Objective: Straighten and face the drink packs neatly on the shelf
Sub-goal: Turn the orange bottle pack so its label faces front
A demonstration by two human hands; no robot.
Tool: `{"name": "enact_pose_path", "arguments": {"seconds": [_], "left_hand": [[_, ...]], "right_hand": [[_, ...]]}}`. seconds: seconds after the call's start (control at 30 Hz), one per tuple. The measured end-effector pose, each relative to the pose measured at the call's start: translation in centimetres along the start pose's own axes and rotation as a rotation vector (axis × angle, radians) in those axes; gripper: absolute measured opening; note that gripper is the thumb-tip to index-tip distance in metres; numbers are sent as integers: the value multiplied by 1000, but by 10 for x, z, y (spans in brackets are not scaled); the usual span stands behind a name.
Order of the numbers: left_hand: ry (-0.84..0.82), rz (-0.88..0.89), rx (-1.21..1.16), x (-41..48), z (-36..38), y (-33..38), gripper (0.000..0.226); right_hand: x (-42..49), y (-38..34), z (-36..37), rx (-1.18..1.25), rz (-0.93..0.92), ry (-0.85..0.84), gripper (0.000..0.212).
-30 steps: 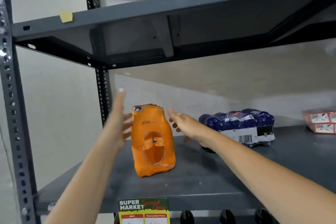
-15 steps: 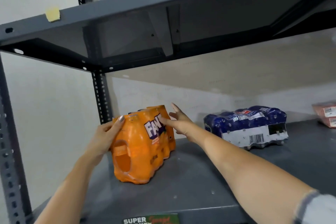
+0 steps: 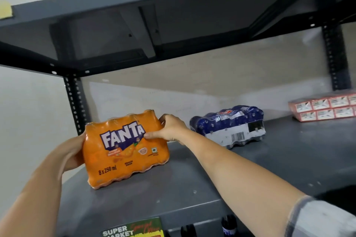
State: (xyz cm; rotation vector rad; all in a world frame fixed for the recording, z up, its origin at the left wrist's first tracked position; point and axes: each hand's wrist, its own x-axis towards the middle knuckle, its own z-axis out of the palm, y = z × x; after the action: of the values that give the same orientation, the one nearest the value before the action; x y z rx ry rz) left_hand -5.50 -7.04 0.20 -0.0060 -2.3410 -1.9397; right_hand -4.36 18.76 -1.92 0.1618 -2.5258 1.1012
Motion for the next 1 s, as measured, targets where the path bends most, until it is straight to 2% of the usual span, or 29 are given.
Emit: {"name": "enact_pose_path", "arguments": {"seconds": [0.2, 0.4, 0.7, 0.83, 0.97, 1.0], "left_hand": [[55, -32, -21, -4, 5, 0, 39], [117, -14, -138, -14, 11, -8, 35], [108, 23, -275, -35, 17, -17, 30], [125, 45, -245, -54, 13, -22, 32], [95, 116, -213, -66, 12, -22, 31], [129, 111, -189, -60, 7, -22, 30]], "right_hand": [[-15, -2, 3, -38, -8, 65, 82], [-28, -7, 1, -53, -12, 85, 82], [-78, -8, -10, -44, -81, 154, 72], [-106, -9, -17, -40, -137, 176, 64], [-122, -12, -23, -42, -141, 175, 67], [-124, -13, -24, -44, -144, 148, 70]]}}
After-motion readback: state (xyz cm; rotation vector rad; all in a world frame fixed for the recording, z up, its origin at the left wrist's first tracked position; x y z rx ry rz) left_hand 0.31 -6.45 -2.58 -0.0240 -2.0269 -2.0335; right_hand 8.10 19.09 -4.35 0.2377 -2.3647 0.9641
